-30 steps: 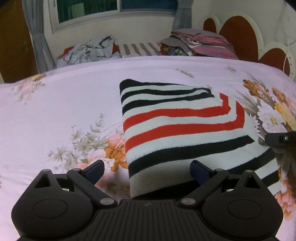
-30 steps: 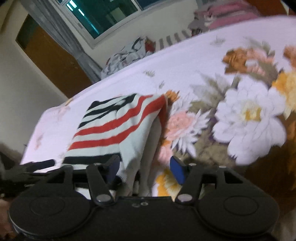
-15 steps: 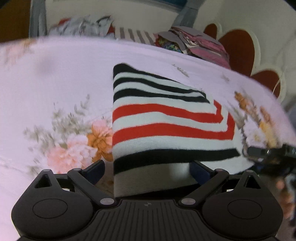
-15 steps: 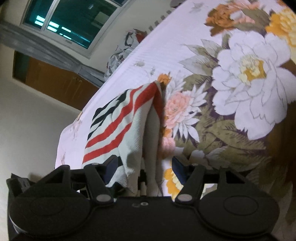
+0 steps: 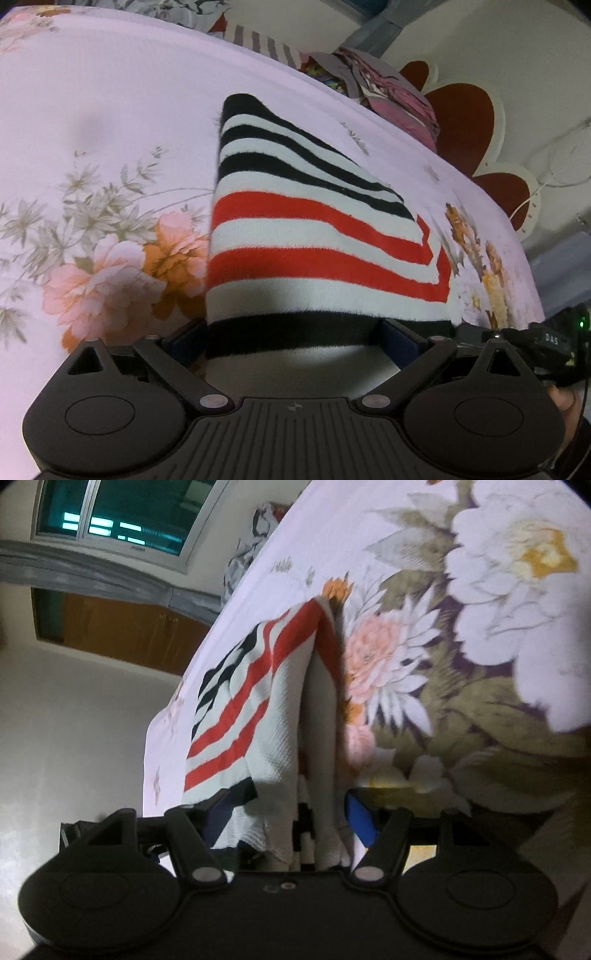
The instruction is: Fold small clothes
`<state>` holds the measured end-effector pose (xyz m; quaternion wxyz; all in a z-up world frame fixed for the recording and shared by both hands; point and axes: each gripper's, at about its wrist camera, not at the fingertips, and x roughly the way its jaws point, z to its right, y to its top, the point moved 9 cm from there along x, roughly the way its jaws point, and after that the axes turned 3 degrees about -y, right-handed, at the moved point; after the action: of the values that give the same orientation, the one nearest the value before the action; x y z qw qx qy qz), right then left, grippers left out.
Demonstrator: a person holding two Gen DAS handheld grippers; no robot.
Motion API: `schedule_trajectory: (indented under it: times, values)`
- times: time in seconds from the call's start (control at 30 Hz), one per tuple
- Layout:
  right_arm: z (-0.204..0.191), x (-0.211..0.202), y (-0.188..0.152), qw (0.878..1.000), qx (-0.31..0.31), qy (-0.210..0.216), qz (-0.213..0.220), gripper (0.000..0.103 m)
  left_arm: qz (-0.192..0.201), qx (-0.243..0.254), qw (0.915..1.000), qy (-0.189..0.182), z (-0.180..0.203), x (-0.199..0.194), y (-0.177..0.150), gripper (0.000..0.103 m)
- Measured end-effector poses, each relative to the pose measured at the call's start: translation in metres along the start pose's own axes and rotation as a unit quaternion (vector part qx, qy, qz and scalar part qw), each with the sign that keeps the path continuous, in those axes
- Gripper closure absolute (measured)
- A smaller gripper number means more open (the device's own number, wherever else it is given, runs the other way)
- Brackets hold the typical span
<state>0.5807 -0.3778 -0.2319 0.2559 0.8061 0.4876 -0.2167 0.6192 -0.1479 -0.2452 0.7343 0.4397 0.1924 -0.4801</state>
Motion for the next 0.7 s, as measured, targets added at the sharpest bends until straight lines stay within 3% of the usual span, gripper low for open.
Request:
schedule_trajectory:
  times: [0.07, 0.23, 0.27, 0.4, 0.7]
  values:
    - [-0.003, 0.006, 0.002, 1.000, -0.007, -0.009, -0.005, 0.048, -0.001, 0.006, 1.0000, 0.006, 0.004, 0.004, 0.003, 0.010]
    - [-0.017, 0.017, 0.005, 0.998, -0.044, -0.038, -0.005, 0.050, -0.006, 0.022, 0.9995, 0.023, 0.009, 0.009, 0.009, 0.010]
    - [-0.022, 0.018, 0.004, 0.997, -0.060, -0.051, -0.003, 0.051, -0.005, 0.026, 0.9993, 0.025, 0.010, 0.010, 0.010, 0.015]
    - [-0.040, 0.019, -0.006, 0.983, -0.141, -0.118, 0.012, 0.064, -0.003, 0.067, 0.9975, 0.024, 0.021, 0.005, 0.013, 0.038]
    - [-0.093, -0.001, -0.030, 0.955, -0.227, -0.182, 0.053, 0.069, 0.013, 0.124, 0.9922, -0.002, 0.032, -0.031, 0.016, 0.045]
